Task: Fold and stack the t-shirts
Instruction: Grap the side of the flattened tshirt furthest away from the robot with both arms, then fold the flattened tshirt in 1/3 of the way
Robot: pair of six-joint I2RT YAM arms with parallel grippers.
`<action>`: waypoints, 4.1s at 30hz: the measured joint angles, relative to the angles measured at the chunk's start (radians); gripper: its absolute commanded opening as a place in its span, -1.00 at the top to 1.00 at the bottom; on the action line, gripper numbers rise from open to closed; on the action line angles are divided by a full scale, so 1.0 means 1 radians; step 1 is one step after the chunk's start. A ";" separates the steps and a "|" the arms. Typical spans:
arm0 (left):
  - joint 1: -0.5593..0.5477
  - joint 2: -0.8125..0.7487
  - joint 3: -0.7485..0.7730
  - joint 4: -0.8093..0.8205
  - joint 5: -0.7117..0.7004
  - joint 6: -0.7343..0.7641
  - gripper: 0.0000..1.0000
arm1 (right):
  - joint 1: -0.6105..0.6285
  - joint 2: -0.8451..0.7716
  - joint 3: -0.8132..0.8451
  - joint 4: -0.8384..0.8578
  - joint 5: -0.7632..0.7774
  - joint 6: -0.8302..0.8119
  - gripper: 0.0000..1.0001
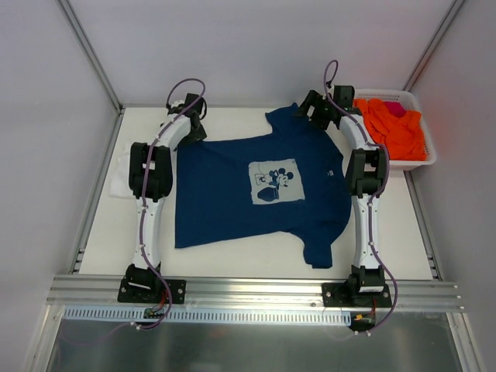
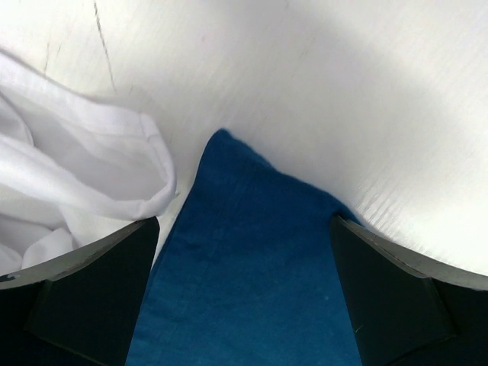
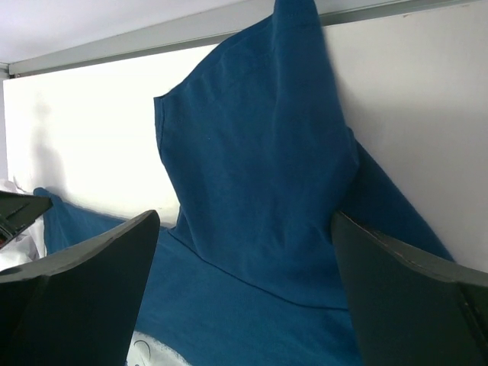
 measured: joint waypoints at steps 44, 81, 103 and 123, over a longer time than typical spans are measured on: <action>0.019 0.071 0.124 -0.018 0.068 0.023 1.00 | 0.070 -0.097 -0.166 -0.079 0.294 -0.252 0.94; -0.008 -0.274 -0.298 -0.024 0.105 0.055 1.00 | 0.080 -0.660 -0.600 -0.250 0.519 -0.351 0.99; -0.159 -0.448 -0.570 -0.027 0.066 0.056 1.00 | 0.165 -0.956 -1.007 -0.462 0.708 -0.300 0.99; -0.187 -0.532 -0.632 -0.060 -0.071 0.071 -0.98 | 0.257 -0.875 -1.059 -0.517 0.830 -0.224 -0.71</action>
